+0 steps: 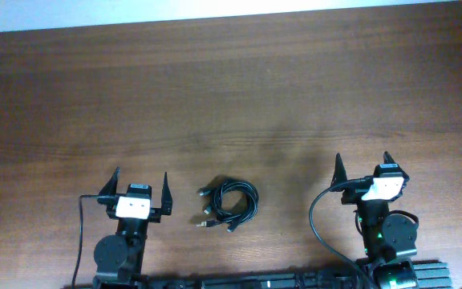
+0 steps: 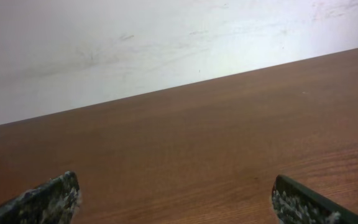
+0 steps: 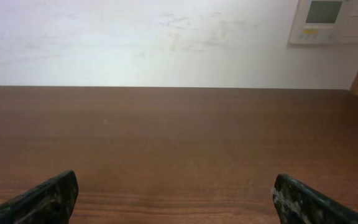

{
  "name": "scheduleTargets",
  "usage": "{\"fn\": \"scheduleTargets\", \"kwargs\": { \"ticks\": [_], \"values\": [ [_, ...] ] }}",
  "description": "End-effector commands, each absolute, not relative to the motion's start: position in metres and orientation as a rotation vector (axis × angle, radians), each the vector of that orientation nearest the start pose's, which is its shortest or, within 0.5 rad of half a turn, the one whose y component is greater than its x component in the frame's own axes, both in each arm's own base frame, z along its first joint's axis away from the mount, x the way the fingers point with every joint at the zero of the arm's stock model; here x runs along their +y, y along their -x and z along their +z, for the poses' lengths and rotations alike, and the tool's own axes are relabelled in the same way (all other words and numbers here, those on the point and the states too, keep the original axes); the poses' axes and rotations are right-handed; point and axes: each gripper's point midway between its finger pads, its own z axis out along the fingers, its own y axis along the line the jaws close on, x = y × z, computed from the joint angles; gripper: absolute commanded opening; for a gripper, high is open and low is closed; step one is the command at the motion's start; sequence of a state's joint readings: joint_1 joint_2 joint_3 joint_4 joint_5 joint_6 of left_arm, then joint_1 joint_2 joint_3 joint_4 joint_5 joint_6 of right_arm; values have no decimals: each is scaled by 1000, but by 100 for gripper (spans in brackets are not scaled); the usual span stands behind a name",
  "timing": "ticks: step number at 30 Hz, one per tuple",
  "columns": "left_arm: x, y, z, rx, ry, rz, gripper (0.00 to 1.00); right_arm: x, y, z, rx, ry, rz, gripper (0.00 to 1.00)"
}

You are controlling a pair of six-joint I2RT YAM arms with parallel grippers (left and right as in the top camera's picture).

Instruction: Untangle cables

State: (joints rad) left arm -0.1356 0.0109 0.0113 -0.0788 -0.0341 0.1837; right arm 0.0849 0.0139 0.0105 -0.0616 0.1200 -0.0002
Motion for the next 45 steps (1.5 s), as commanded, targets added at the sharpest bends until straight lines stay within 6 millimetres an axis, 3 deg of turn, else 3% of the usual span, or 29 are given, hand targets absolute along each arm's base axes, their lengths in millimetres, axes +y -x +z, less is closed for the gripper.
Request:
{"fn": "scheduleTargets", "kwargs": {
  "ticks": [1,19,24,33,45],
  "values": [
    [-25,-245,156,1633,-236,86,99,-6,-246,159,1635,-53,-57,99],
    [-22,-245,157,1633,-225,98,99,-6,-246,159,1635,-53,-57,99],
    [-34,-243,156,1627,-278,38,99,-6,-246,159,1635,-53,-57,99],
    [-34,-244,155,1645,-191,-39,99,-6,-246,159,1635,-53,-57,99],
    [-34,-245,154,1777,-167,-70,99,-6,-246,159,1635,-53,-57,99]
  ]
}}
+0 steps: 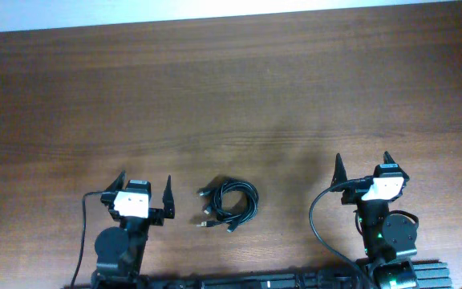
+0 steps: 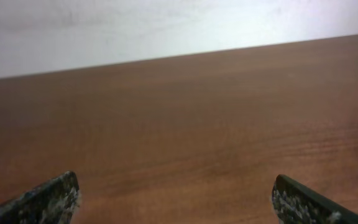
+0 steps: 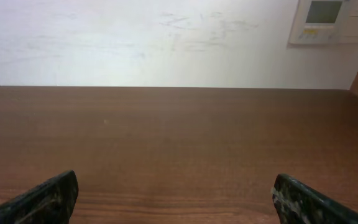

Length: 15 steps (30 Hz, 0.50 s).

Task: Untangle cables
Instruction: 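Raise the left arm and move the left gripper toward the black cable coil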

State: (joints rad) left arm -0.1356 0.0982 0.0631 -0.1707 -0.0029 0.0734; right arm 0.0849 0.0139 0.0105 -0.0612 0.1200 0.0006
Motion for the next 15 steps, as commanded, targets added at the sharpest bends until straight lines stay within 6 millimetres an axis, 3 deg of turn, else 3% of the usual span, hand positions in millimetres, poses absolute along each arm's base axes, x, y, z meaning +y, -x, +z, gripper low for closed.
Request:
{"fn": "scheduleTargets", "kwargs": {
  "ticks": [1,15],
  "values": [
    [-35,-246,153,1792,-170,-75,99,-6,-246,159,1635,-53,-57,99],
    [-44,-265,138,2074,-216,-110,99,-6,-246,159,1635,-53,-57,99]
  ]
}}
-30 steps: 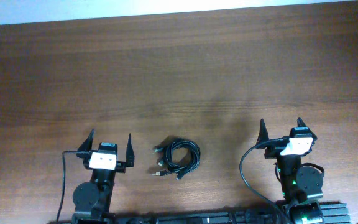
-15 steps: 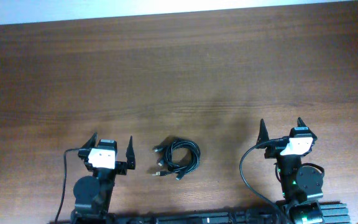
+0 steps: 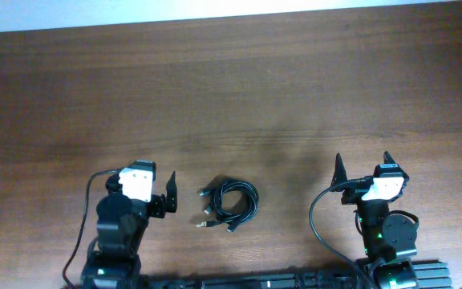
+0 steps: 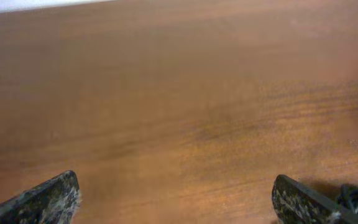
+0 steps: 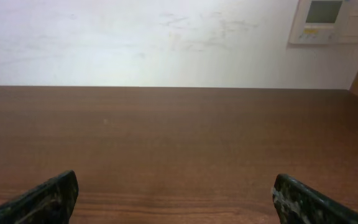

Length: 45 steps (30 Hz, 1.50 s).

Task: Untangle cables
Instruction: 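Raise the left arm and move the left gripper toward the black cable coil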

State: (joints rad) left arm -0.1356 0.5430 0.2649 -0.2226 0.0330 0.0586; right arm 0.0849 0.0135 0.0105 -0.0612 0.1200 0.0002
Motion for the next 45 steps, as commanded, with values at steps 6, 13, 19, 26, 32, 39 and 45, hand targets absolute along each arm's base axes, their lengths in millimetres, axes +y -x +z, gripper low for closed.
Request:
{"fn": "scheduleTargets", "kwargs": {
  "ticks": [6,13,19,26,32,39,45],
  "values": [
    [-45,-269,142,2228,-254,-95,99,-6,-246,159,1635,-53,-57,99],
    [-46,-277,148,2349,-272,-97,99,-6,-246,159,1635,-53,-57,99],
    [-49,-278,154,2454,-327,-98,99,-6,-246,159,1635,-53,-57,99],
    [-54,-287,160,2501,-374,-114,99,-6,-246,159,1635,-53,-57,99],
    [-69,-287,152,2512,-484,-207,99,-6,-246,159,1635,-53,-57,99],
    [-73,-293,155,2509,-514,-221,99,-6,-246,159,1635,-53,-57,99],
    [-77,-296,167,2477,-546,-242,99,-6,-246,159,1635,-53,-57,99]
  ]
}}
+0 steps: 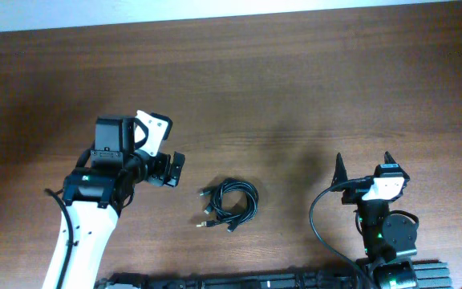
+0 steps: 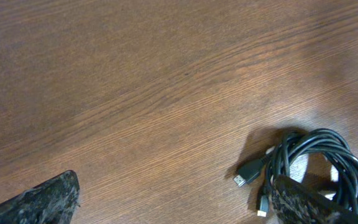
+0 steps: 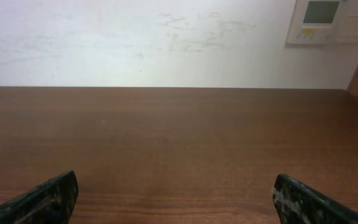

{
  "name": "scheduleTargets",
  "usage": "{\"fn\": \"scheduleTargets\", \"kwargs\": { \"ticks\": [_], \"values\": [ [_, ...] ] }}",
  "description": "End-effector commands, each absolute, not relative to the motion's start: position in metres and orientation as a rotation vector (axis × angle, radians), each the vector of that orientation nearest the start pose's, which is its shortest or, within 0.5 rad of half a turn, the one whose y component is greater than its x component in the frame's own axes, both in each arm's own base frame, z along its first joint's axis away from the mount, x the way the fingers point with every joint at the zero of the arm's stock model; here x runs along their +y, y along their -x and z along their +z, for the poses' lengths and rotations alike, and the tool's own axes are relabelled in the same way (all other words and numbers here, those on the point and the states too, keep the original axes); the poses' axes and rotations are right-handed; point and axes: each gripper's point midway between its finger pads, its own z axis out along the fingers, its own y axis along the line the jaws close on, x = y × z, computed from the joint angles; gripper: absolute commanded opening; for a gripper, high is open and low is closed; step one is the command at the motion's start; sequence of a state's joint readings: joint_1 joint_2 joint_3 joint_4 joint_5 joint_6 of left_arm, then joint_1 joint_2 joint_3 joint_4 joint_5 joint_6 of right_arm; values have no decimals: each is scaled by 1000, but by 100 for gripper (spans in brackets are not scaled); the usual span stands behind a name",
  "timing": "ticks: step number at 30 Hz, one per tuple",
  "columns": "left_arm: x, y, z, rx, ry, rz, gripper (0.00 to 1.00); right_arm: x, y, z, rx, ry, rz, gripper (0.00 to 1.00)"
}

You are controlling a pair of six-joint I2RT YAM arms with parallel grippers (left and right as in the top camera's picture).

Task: Untangle cables
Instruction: 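Raise the left arm and move the left gripper toward the black cable coil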

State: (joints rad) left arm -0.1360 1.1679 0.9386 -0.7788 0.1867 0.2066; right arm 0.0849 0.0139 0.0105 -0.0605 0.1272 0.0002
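Note:
A small coiled bundle of black cables lies on the brown table, plugs sticking out on its left side. In the left wrist view the bundle sits at the lower right, partly behind one finger. My left gripper is open, raised and tilted down, just left of the bundle. My right gripper is open at the table's near right, well away from the cables; its wrist view shows only bare table between its fingertips.
The wooden table stretches wide behind the cables. A white wall with a wall panel rises past the table's far edge. The arm bases and a black rail line the near edge.
My left arm has lifted from its base and reached forward and right, tilting down so the cable bundle now shows in its wrist view. The right arm and the cables have not moved.
Both grippers rested open at the near edge, facing the wall, cables between them. The left gripper then turned slightly toward the bundle, later tipped downward, and now hangs raised just left of the cables. The right arm stayed still throughout.

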Motion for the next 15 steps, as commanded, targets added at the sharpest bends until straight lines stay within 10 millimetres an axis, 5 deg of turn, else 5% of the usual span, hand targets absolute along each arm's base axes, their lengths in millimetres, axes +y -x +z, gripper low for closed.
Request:
{"fn": "scheduleTargets", "kwargs": {
  "ticks": [1,15],
  "values": [
    [-77,-296,168,2474,-548,-241,99,-6,-246,159,1635,-53,-57,99],
    [-91,-304,162,2564,-638,-349,99,-6,-246,159,1635,-53,-57,99]
  ]
}}
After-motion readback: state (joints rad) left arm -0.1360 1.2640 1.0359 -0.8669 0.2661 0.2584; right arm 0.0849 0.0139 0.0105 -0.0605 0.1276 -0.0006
